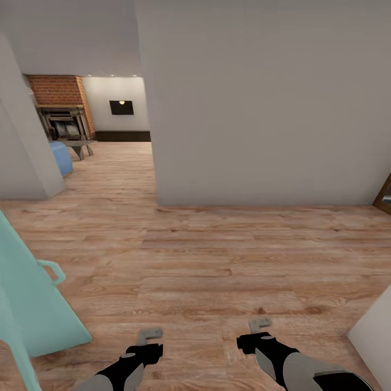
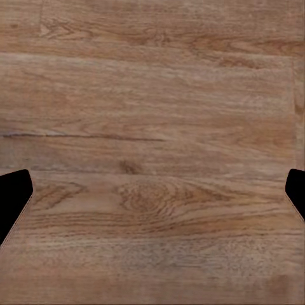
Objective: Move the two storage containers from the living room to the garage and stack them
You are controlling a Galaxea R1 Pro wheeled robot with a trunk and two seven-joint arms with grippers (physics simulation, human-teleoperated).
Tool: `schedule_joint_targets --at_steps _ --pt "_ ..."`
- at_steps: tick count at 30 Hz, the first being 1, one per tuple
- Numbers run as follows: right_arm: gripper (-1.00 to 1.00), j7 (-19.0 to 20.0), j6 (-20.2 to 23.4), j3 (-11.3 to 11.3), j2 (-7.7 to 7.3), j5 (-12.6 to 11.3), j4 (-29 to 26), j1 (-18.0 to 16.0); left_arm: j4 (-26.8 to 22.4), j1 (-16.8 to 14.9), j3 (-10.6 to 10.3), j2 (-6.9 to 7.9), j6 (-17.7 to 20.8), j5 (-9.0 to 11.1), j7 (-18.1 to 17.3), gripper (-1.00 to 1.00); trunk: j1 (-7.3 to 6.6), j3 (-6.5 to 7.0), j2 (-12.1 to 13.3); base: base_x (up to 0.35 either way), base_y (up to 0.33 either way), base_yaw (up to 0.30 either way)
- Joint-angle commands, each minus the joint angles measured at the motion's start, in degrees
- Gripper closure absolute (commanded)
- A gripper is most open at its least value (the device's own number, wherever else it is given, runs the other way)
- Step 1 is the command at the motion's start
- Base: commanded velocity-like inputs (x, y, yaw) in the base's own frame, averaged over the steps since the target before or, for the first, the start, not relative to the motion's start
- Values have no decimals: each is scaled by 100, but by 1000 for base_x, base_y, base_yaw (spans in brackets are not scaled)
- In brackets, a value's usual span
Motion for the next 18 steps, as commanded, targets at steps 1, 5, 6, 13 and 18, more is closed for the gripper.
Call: schedule_joint_targets --at_steps 1,5,6,13,18 --pt "-100 -22 16 42 2 15 9 -7 8 -4 30 -2 -22 4 10 -100 3 -5 -2 345 0 0" --pt "-100 -23 16 42 2 15 9 -7 7 -2 30 -2 -21 4 10 -100 3 -5 -2 345 0 0" --pt "-100 -23 16 42 2 17 9 -7 8 -4 30 -2 -21 4 10 -100 3 -5 -2 345 0 0" --pt "-100 -23 16 42 2 17 9 -7 9 -2 30 -2 -21 4 10 -100 3 -5 -2 345 0 0" --pt "-100 -23 16 42 2 15 9 -7 10 -3 30 -2 -21 4 10 -100 3 -5 -2 345 0 0"
